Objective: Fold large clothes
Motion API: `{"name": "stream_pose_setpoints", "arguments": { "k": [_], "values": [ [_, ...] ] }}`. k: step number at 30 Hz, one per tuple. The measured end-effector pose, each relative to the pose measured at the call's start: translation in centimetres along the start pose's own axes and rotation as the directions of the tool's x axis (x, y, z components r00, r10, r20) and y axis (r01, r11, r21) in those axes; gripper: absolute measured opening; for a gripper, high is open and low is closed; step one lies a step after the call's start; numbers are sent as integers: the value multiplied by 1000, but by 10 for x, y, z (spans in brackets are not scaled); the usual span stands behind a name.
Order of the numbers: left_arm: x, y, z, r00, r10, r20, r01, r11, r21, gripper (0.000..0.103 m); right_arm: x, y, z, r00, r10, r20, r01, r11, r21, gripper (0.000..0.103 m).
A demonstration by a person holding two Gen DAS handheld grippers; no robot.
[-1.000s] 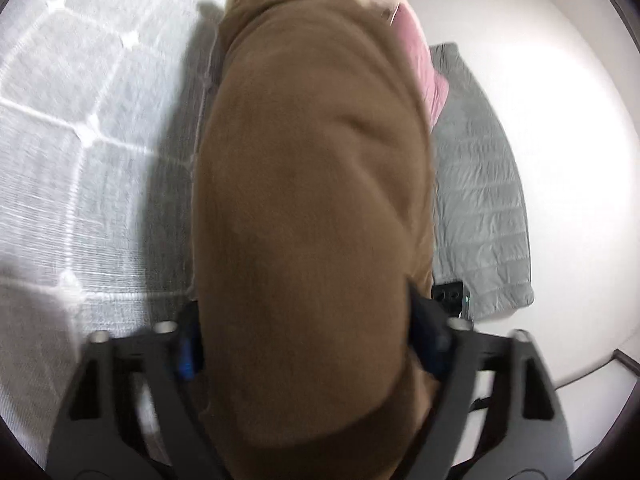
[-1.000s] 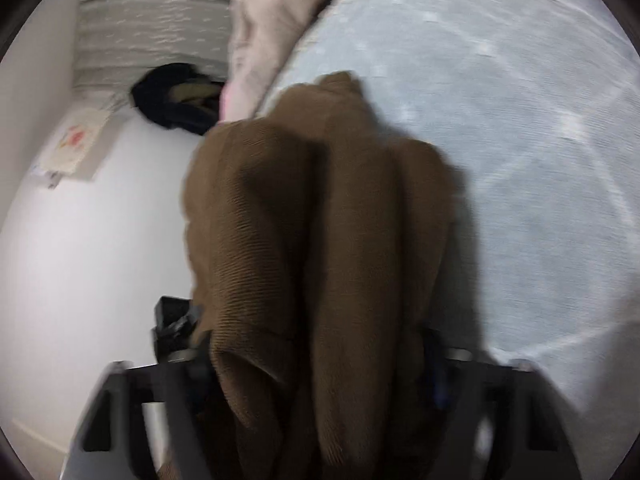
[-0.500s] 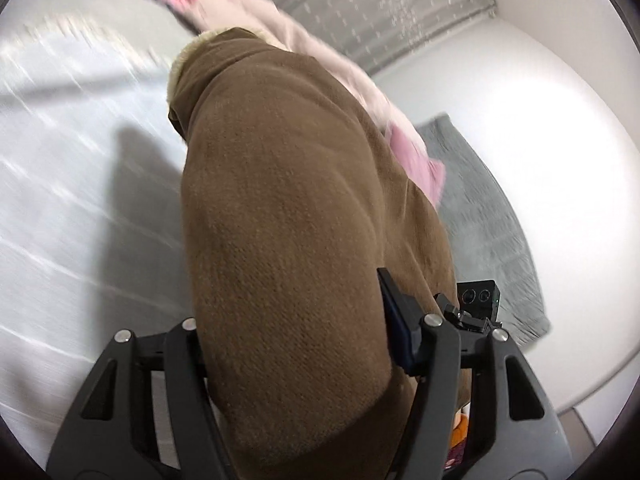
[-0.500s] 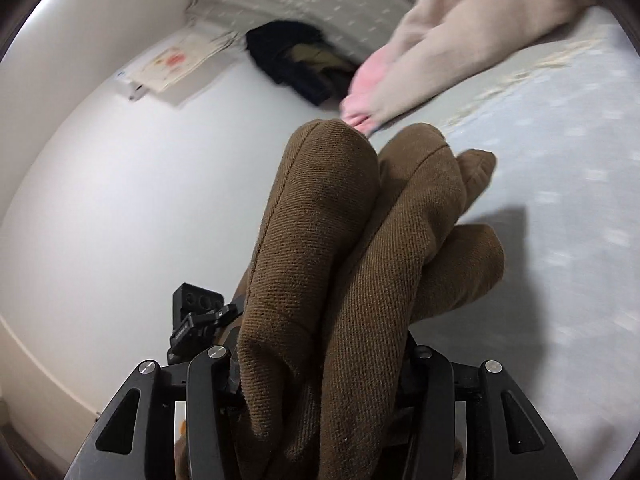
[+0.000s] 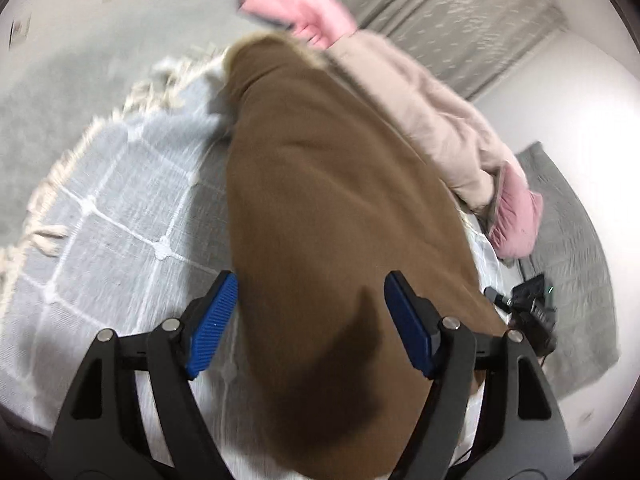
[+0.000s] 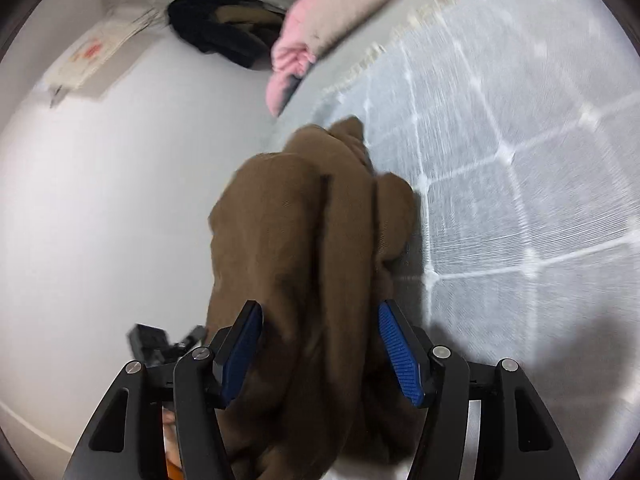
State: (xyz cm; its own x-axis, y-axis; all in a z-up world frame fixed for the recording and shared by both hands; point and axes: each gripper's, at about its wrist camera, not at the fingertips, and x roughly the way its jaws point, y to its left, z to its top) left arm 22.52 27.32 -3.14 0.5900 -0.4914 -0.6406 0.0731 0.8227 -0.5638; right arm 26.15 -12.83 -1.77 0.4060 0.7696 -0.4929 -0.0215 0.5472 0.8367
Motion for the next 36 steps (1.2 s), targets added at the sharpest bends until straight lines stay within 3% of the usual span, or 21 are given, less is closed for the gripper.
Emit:
{"name": "stream_pose_setpoints", "arguments": {
  "k": [3,6,9,10,11,12,14,16,20,22,25,26,29,31,33,36],
  "values": [
    [-19,-27,-15,999,-8,42,2,990,138,76,-35,35,-10,999,32,43,-28,996,-87,62],
    [-16,-41,-37,1000,-5,19,1,975,220,76,-51,60,-25,997,38,63,-28,986,-165,62],
    [-10,-54,-52,994,79,81,-100,948,302,80,-38,68,-42,993,-118,4,115,965,-234,62],
    [-6,-56,-58,987,134,88,-156,929,337,80,-29,59,-51,975,-224,-6,215,945,-246,62],
    [-2,-55,-63,978,191,78,-207,912,355,83,-25,50,-54,960,-280,-12,269,934,-234,62],
    [-3,-53,-66,975,214,55,-220,910,351,85,-25,37,-59,949,-314,-24,303,933,-194,62],
    [-13,-47,-68,978,210,8,-204,939,277,85,-36,30,-71,957,-291,-16,286,948,-138,62],
    [-30,-50,-70,974,228,9,-224,950,218,85,-49,41,-79,953,-300,33,301,940,-159,63],
    [-56,-75,-87,940,334,69,-341,928,150,86,-82,81,-108,904,-397,158,425,870,-249,68],
    [-59,-84,-100,919,392,35,-394,915,90,90,-89,95,-125,862,-462,206,505,813,-290,74],
    [-56,-94,-118,916,401,17,-401,913,75,101,-92,111,-159,773,-565,288,634,687,-355,82],
    [-54,-98,-125,907,421,23,-421,902,93,102,-92,110,-166,755,-585,297,656,663,-361,84],
    [-49,-100,-144,870,490,54,-492,862,118,102,-86,105,-192,720,-628,295,691,613,-383,88],
    [-44,-99,-153,856,516,26,-515,849,121,102,-83,103,-199,686,-662,302,722,570,-392,89],
    [-35,-98,-158,850,527,-3,-522,844,125,102,-81,103,-202,673,-673,308,733,549,-402,90],
    [-31,-106,-164,855,519,5,-514,845,145,102,-77,93,-203,661,-682,314,746,547,-380,90]
  ]
}}
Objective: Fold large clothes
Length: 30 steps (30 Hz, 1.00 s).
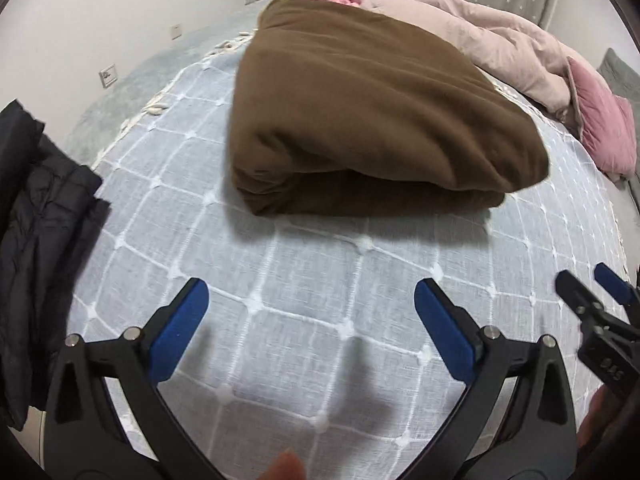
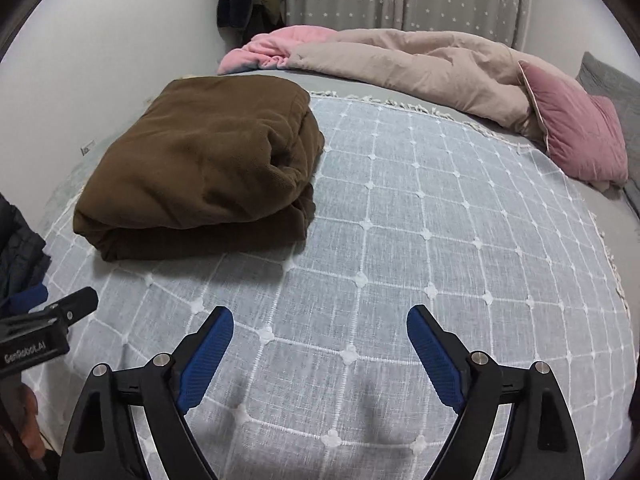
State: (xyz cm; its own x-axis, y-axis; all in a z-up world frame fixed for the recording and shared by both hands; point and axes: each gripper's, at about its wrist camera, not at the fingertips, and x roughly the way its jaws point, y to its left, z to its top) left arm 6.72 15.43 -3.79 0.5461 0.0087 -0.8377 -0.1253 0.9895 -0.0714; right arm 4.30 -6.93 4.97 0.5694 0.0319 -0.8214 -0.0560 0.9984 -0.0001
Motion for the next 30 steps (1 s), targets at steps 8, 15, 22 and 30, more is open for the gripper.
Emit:
{"name": "stream_pose_setpoints", "arguments": {
  "k": [8,15,22,30],
  "values": [
    [3,-22,-10,1000,24,2,-24,997,70,102,16,-1,-9,999,-5,-37,5,1000,0,90],
    [-6,-23,-10,998,41,55,-44,997,61,102,14,1,-11,1000,13,-23,-13,1000,-5,90],
    [-11,-18,-9,996,45,82,-49,998,41,102,9,-1,-9,1000,20,-2,-20,1000,9,90],
    [-13,-14,-8,995,44,95,-46,999,25,102,11,-2,-9,1000,26,-11,-26,999,19,90]
  ]
}}
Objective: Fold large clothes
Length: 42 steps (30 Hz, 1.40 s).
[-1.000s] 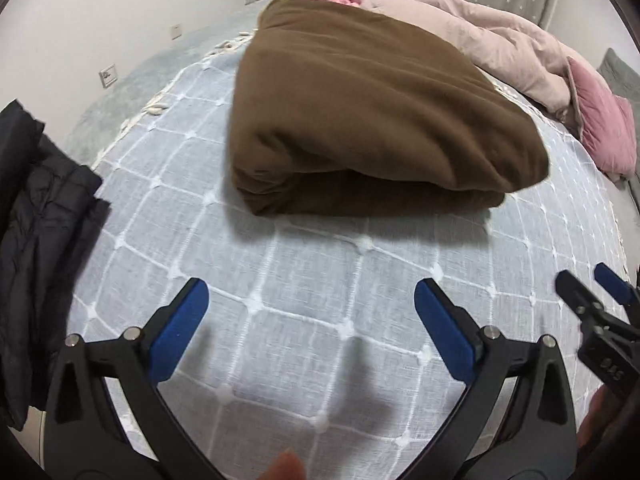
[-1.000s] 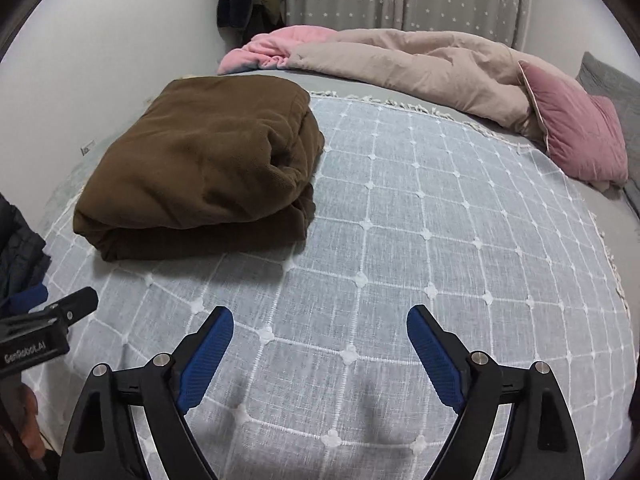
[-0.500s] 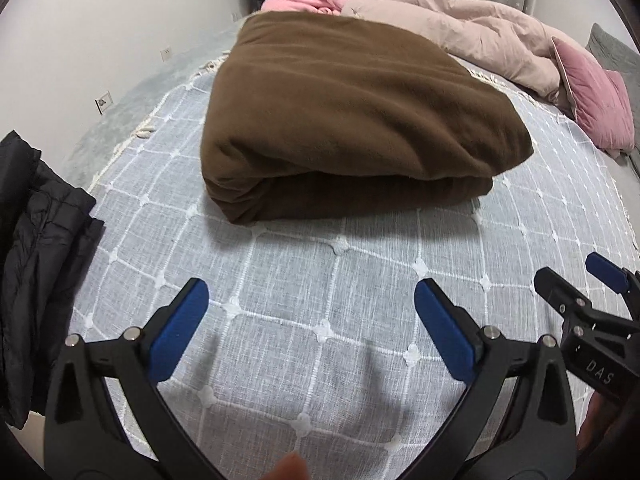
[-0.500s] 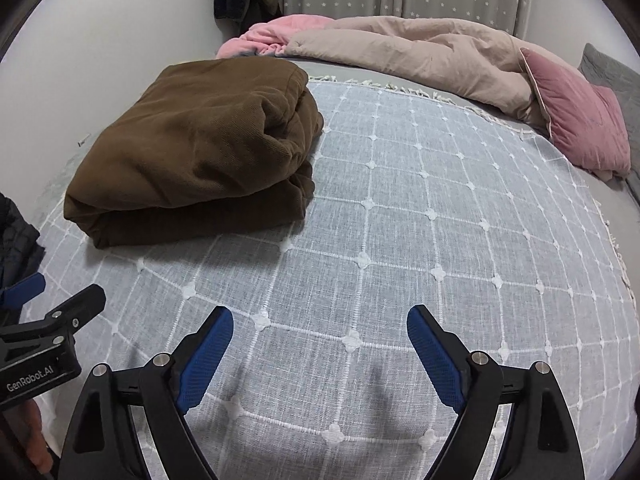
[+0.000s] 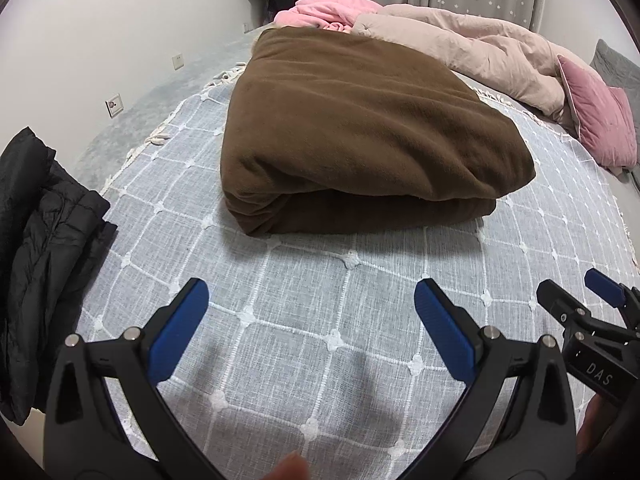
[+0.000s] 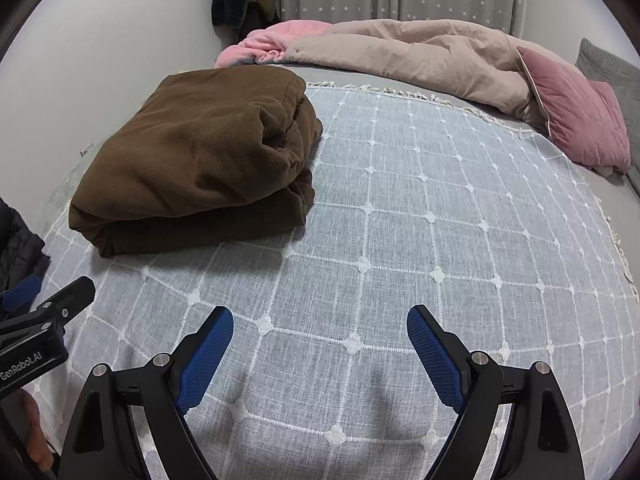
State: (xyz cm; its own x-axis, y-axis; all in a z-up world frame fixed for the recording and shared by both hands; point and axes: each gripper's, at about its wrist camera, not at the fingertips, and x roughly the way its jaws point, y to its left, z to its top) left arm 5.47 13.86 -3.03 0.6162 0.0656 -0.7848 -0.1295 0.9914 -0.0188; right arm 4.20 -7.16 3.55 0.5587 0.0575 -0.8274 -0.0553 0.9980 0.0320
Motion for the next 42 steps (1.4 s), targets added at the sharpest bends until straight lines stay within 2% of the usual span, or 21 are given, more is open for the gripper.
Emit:
{"name": "stream_pose_setpoints", "arguments": {
  "k": [42],
  "values": [
    [-2,2,1,1000,7,18,-7,1000,2,102,5,2,-2,1000,-2,-26,2,1000,2,90]
  ]
}}
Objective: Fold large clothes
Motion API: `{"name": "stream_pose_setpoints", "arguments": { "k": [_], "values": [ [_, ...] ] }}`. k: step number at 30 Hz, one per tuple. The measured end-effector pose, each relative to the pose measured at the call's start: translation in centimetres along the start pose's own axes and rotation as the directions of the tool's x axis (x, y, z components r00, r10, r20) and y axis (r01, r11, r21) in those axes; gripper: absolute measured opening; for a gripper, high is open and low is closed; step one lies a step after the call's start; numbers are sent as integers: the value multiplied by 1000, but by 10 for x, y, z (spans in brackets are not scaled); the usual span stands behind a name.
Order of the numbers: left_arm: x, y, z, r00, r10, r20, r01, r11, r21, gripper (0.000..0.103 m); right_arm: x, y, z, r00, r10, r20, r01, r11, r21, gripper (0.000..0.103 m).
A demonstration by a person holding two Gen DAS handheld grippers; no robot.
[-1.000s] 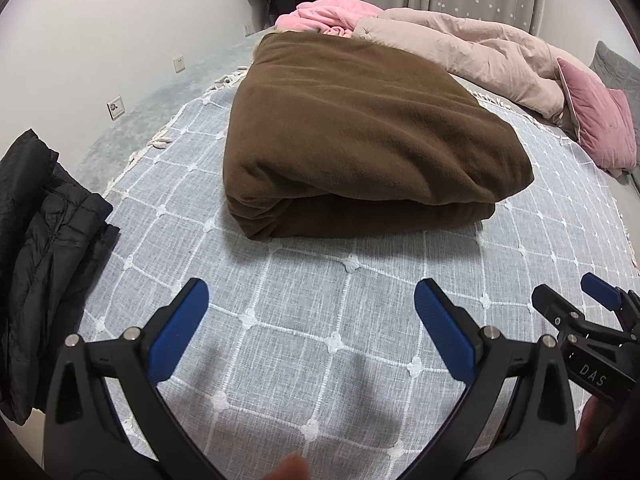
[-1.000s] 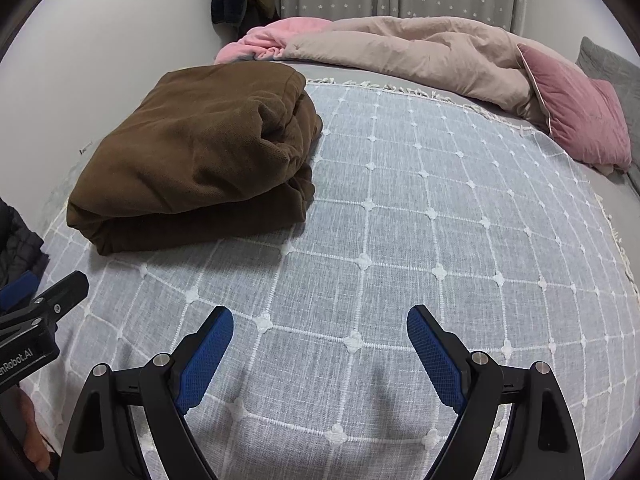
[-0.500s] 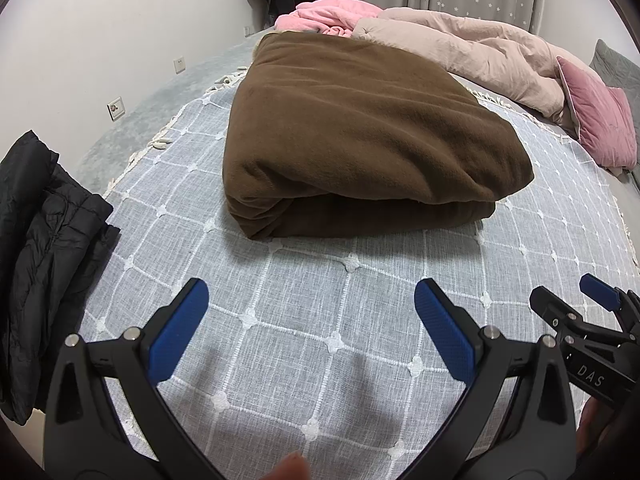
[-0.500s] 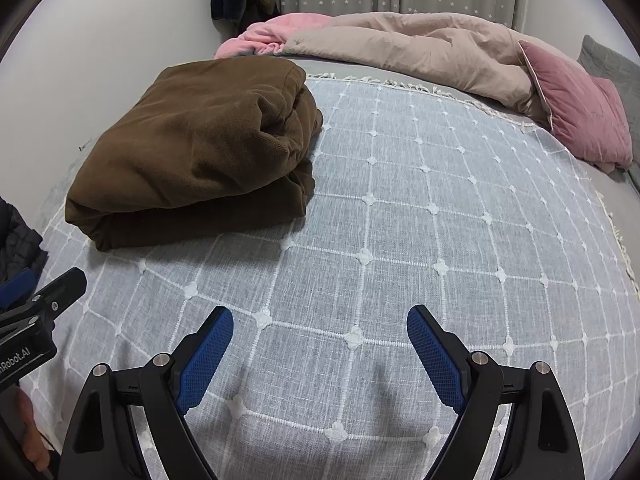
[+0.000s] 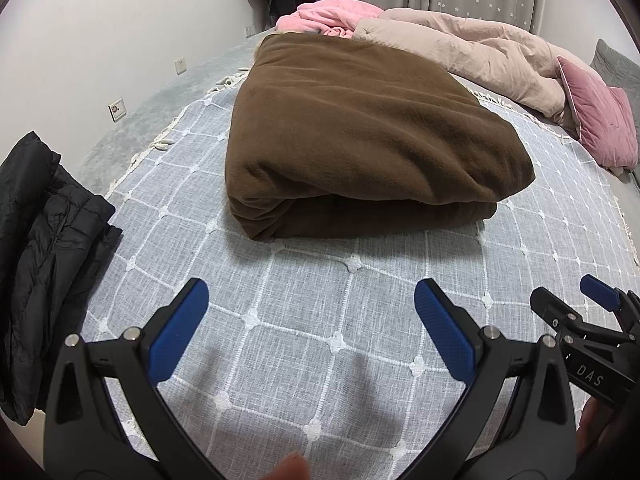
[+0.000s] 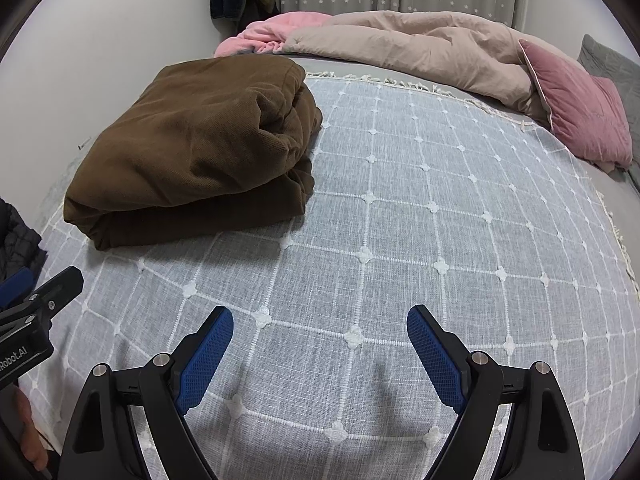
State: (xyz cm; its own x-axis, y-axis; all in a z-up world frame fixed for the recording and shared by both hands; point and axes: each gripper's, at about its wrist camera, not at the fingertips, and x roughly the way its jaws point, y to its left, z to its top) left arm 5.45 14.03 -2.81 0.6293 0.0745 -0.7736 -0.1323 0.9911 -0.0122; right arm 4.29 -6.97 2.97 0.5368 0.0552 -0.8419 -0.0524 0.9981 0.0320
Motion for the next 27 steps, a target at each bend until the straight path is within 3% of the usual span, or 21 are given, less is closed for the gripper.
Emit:
{"name": "stream_pose_setpoints", "arguments": {
  "k": [15,21,27],
  "values": [
    [2,-2,0,1000,2,-7,-2,1000,17,102,0,0,0,1000,0,-2,0,1000,0,90],
    [7,-1,0,998,-43,-46,42,999,-12,102,1,0,0,1000,-5,-2,5,1000,-5,90],
    [13,-10,-4,998,3,-58,-3,1000,0,102,3,5,-4,1000,-2,-1,2,1000,-17,90]
  ]
}}
